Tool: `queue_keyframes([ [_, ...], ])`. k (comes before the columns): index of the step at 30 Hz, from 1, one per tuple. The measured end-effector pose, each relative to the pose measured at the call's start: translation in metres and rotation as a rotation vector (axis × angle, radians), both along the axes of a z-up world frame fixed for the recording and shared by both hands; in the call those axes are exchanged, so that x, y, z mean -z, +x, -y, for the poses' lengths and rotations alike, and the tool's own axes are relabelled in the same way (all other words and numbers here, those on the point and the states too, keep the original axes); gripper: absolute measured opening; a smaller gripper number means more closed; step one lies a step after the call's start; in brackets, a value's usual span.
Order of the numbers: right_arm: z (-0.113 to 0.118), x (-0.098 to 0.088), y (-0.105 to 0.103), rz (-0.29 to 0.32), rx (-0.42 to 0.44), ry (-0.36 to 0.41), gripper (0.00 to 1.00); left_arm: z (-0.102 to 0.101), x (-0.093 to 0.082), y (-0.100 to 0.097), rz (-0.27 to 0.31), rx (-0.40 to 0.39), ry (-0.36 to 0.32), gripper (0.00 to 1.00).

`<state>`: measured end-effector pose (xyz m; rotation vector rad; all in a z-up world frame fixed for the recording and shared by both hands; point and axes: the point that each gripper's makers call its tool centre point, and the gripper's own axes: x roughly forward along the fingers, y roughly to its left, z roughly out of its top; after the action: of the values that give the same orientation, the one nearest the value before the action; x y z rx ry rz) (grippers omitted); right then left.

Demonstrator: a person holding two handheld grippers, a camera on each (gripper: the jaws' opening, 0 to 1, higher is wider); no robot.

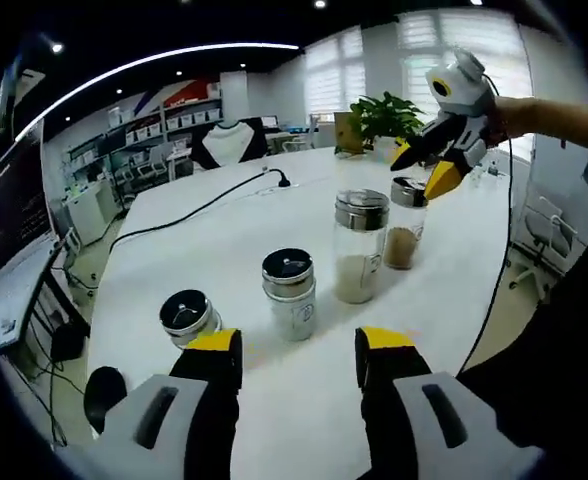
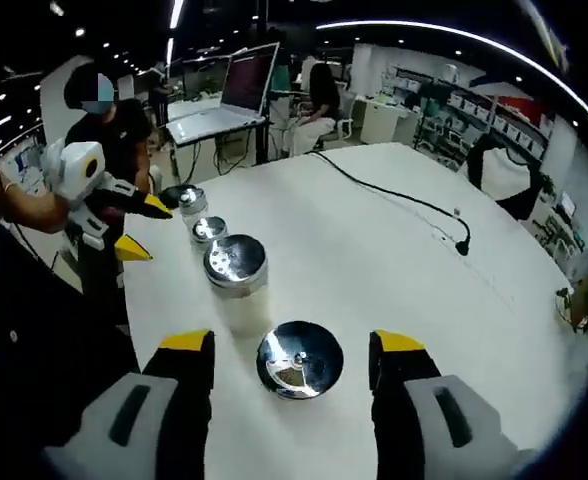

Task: Rotate the seasoning bottle until the label or dispensing opening points toward the visible target arrow and the bottle remains upright within the marked orientation range

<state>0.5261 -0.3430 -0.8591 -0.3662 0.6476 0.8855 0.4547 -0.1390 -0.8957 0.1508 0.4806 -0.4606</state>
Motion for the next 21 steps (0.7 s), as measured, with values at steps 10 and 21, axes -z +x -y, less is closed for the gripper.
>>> queue_keyframes([
  [10, 0.038, 0.004, -0.062, -0.003, 0.257, 0.140, 0.69, -0.024, -0.031, -0.017, 0.080, -0.128, -0.068, 0.76],
  [21, 0.051, -0.006, -0.112, 0.125, 0.411, 0.247, 0.78, -0.009, -0.037, -0.070, 0.108, -0.092, -0.027, 1.00],
])
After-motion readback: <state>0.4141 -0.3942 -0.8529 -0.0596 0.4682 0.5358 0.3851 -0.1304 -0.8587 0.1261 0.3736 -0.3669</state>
